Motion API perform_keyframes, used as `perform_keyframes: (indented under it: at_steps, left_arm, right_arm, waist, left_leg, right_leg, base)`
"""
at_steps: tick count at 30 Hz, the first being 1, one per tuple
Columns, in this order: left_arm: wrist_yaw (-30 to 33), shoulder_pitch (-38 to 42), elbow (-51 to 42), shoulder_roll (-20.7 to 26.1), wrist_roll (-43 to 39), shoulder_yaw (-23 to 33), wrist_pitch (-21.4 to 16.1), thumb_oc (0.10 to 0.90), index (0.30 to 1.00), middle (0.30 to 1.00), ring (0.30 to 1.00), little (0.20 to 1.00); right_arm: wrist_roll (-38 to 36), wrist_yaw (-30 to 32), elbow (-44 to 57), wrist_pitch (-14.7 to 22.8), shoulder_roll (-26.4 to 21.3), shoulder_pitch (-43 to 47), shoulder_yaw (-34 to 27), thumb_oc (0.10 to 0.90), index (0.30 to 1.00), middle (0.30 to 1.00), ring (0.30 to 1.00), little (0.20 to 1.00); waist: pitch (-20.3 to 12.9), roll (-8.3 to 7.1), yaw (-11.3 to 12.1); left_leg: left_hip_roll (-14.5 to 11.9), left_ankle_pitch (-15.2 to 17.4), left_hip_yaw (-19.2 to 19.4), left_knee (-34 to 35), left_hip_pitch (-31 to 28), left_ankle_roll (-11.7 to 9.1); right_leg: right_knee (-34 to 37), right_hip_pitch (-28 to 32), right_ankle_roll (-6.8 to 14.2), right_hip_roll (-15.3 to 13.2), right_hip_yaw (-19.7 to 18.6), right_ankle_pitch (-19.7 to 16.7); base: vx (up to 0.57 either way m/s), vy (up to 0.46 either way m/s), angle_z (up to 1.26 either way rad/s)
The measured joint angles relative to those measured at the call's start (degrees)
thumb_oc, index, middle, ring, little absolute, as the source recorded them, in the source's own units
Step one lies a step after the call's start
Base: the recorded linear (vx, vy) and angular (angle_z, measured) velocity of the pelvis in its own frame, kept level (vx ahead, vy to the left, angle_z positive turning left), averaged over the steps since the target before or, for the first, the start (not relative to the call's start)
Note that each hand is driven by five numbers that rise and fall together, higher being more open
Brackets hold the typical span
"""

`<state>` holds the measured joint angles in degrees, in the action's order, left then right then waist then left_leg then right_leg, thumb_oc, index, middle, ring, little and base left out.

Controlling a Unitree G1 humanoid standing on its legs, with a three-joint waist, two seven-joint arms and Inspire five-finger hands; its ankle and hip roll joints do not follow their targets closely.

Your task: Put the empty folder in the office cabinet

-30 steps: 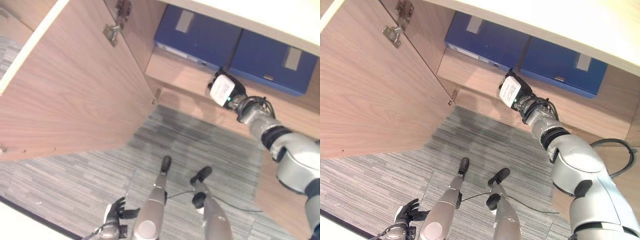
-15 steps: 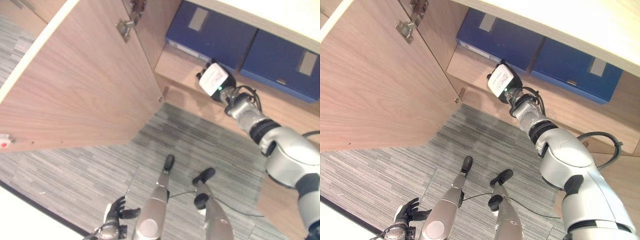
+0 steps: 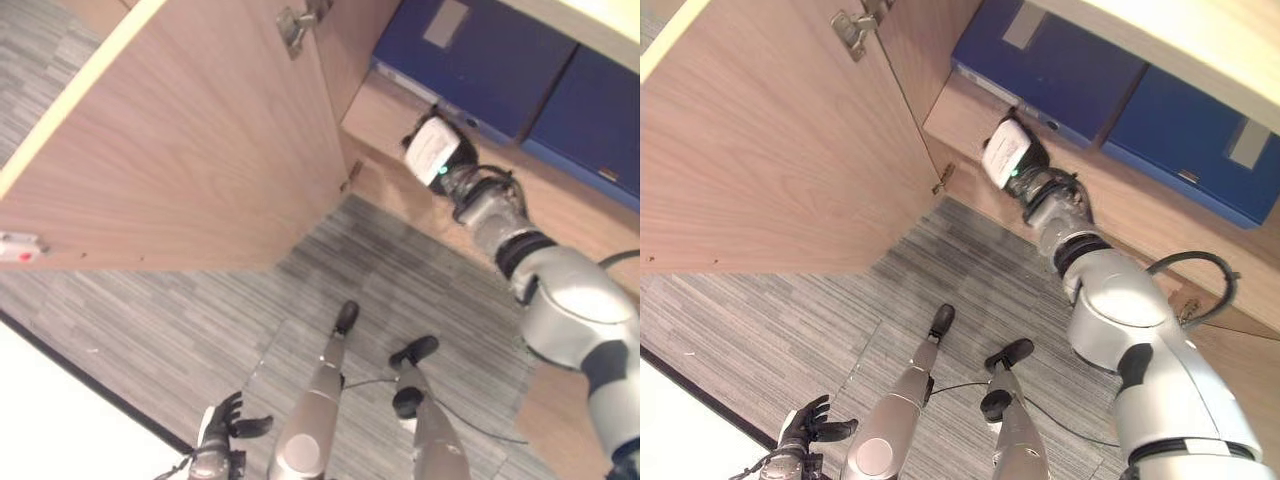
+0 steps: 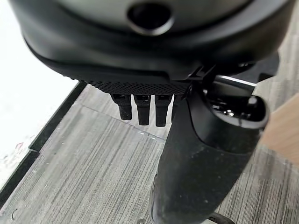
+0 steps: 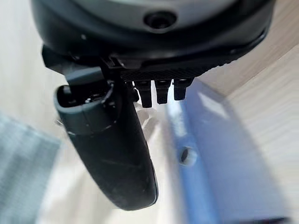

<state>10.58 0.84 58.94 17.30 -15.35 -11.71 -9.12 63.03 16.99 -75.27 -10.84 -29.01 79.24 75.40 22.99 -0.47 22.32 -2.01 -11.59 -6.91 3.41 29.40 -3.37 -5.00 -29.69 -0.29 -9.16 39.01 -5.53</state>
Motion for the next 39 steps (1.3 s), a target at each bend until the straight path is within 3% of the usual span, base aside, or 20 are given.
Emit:
perform_keyframes:
  at_steps: [5,10,16,17,21,28,30,35,39]
  left_arm:
    - [-0.28,-0.13,-2.09,0.56,0.15,0.13,0.13,0.8,0.9,0.9,0.9,0.9]
    - [-1.35,-0.16,-3.19,2.2,0.43,0.13,0.24,0.8,0.9,0.9,0.9,0.9]
    - [-2.09,-0.13,-3.64,2.91,0.45,0.7,0.29,0.8,0.9,0.9,0.9,0.9]
    - [-2.38,-0.13,-3.78,3.31,0.45,0.64,0.19,0.8,0.9,0.9,0.9,0.9]
    - [-2.55,-0.14,-4.34,3.64,0.44,0.61,0.21,0.8,0.9,0.9,0.9,0.9]
    - [-2.42,-0.16,-4.29,4.13,0.44,0.68,0.26,0.8,0.9,0.9,0.9,0.9]
    - [-2.44,-0.04,-4.19,4.09,0.49,0.68,0.32,0.8,0.9,0.9,0.9,0.9]
    - [-2.15,0.27,-3.83,4.05,0.51,1.23,0.48,0.8,0.9,0.9,0.9,0.9]
    - [-1.94,0.63,-3.38,4.08,0.49,1.42,0.36,0.8,0.9,0.9,0.9,0.9]
  right_arm:
    - [-0.2,2.46,0.06,0.63,-8.66,0.07,-1.91,0.8,0.9,0.9,0.9,0.9]
    - [-0.51,2.48,0.14,0.6,-8.82,0.35,-2.11,0.8,0.9,0.9,0.9,0.9]
    - [-10.54,4.13,2.42,3.58,-9.26,1.23,-6.07,0.8,0.9,0.9,0.9,0.9]
    - [-13.77,4.08,2.83,4.42,-9.11,1.43,-6.56,0.8,0.9,0.9,0.9,0.9]
    - [-14.96,3.64,2.82,4.97,-9.09,1.82,-6.54,0.8,0.9,0.9,0.9,0.9]
    - [-14.75,1.64,2.96,3.77,-6.43,2.43,-6.35,0.8,0.9,0.9,0.9,0.9]
    - [-13.5,0.47,2.91,1.67,-4.06,2.3,-4.56,0.8,0.9,0.9,0.9,0.9]
    - [-5.48,-0.86,5.58,1.23,-2.41,1.62,-1.71,0.8,0.9,0.9,0.9,0.9]
    - [-2.29,-1.48,5.2,1.27,0.85,0.57,-2.63,0.8,0.9,0.9,0.9,0.9]
  waist:
    - [0.07,-0.1,1.23]
    - [0.11,-0.17,1.16]
    - [0.48,-0.83,-0.28]
    - [0.87,-1.56,-0.24]
    - [1.23,-2.23,-0.09]
    - [1.32,-2.42,-0.3]
    - [1.32,-2.42,-0.58]
    - [1.33,-2.43,-0.74]
    - [1.27,-2.49,0.42]
  left_leg:
    - [0.17,-0.53,-1.1,0.04,1.63,0.17]
    - [0.08,-0.78,-1.32,0.04,2.02,0.02]
    - [0.35,-1.06,-0.89,0.05,3.39,0.07]
    - [0.28,-1.27,-0.28,0.02,3.32,0.33]
    - [0.24,-1.32,-0.11,0.02,3.22,0.35]
    - [0.13,-1.34,0.37,0.03,2.4,0.34]
    - [0.02,-1.26,0.46,0.04,1.45,0.24]
    - [-0.26,-0.86,0.51,0.02,-1.57,-0.24]
    - [-0.69,0.02,1.64,-0.1,-4.96,-0.75]
  right_leg:
    - [-0.92,-1.53,0.74,-0.44,0.7,0.51]
    - [-1.39,-2.02,0.88,-0.52,0.84,0.86]
    - [-2.29,-3.76,0.91,-1.06,0.49,0.86]
    - [-2.3,-3.94,0.88,-1.03,0.1,0.82]
    - [-2.3,-3.95,0.88,-0.98,-0.09,0.8]
    - [-1.99,-3.38,0.89,-0.73,-0.81,0.59]
    - [-1.39,-2.46,0.53,-0.44,-0.96,0.34]
    - [1.19,1.01,0.35,0.54,-1.32,-0.55]
    - [2.89,4.36,0.51,1.78,-3.21,-1.42]
  base:
    - [0.01,0.006,0.06]
    - [0.01,0.044,0.02]
    - [0.0,0.034,-0.01]
    - [0.0,0.016,-0.09]
    - [0.0,0.002,-0.02]
    - [0.0,-0.006,-0.04]
    - [0.0,-0.002,-0.04]
    - [0.0,0.011,-0.05]
    - [0.0,-0.028,-0.19]
